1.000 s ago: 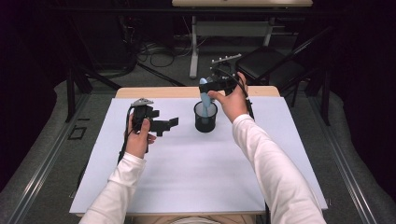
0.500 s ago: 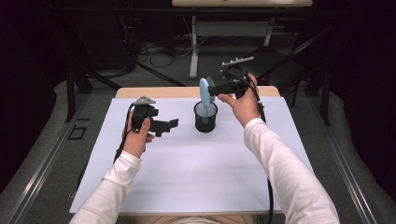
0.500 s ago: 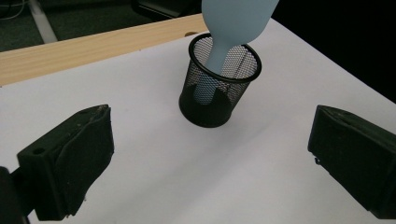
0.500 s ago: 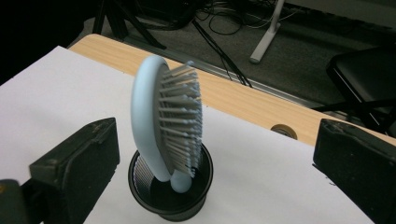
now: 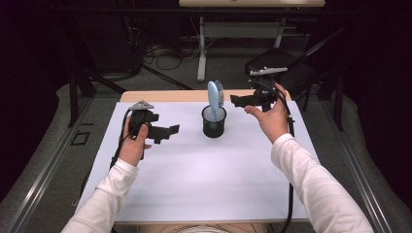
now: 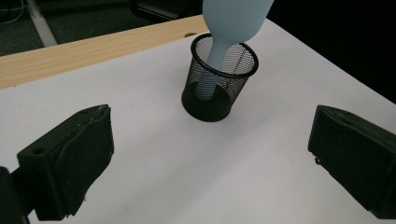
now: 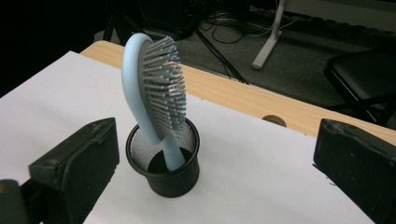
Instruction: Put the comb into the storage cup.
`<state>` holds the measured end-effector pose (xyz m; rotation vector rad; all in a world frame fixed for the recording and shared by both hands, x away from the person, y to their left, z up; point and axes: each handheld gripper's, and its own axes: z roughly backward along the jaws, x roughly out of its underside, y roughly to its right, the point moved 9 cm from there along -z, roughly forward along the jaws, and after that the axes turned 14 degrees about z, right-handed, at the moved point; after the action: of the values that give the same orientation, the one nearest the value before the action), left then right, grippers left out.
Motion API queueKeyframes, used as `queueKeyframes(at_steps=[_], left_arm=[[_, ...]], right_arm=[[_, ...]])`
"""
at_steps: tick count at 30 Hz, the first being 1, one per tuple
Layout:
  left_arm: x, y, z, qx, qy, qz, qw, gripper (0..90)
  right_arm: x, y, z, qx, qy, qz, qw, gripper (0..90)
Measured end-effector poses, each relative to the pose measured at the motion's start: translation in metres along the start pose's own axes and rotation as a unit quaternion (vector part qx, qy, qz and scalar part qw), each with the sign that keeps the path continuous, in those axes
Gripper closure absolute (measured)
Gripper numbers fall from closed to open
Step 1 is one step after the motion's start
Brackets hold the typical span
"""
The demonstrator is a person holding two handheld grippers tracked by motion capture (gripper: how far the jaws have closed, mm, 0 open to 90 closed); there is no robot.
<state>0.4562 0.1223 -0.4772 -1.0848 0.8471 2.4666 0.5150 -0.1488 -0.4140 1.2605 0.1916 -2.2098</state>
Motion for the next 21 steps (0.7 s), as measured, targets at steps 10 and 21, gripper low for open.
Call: queueKeyframes(at_steps=[10,21], left_arm=[[0.004,-0.009,0.022,-0.002,0.01,0.003,0.9999,0.5],[0.008,-0.02,0.036,-0.028,0.023,-0.002,0.9993,0.6]], right_arm=[[0.03,-0.006,0.028,-0.01,0.004,0.014,0.9998,0.1],[0.07,-0.002,0.046,-0.007,0.004,-0.001,1.0,0.2]])
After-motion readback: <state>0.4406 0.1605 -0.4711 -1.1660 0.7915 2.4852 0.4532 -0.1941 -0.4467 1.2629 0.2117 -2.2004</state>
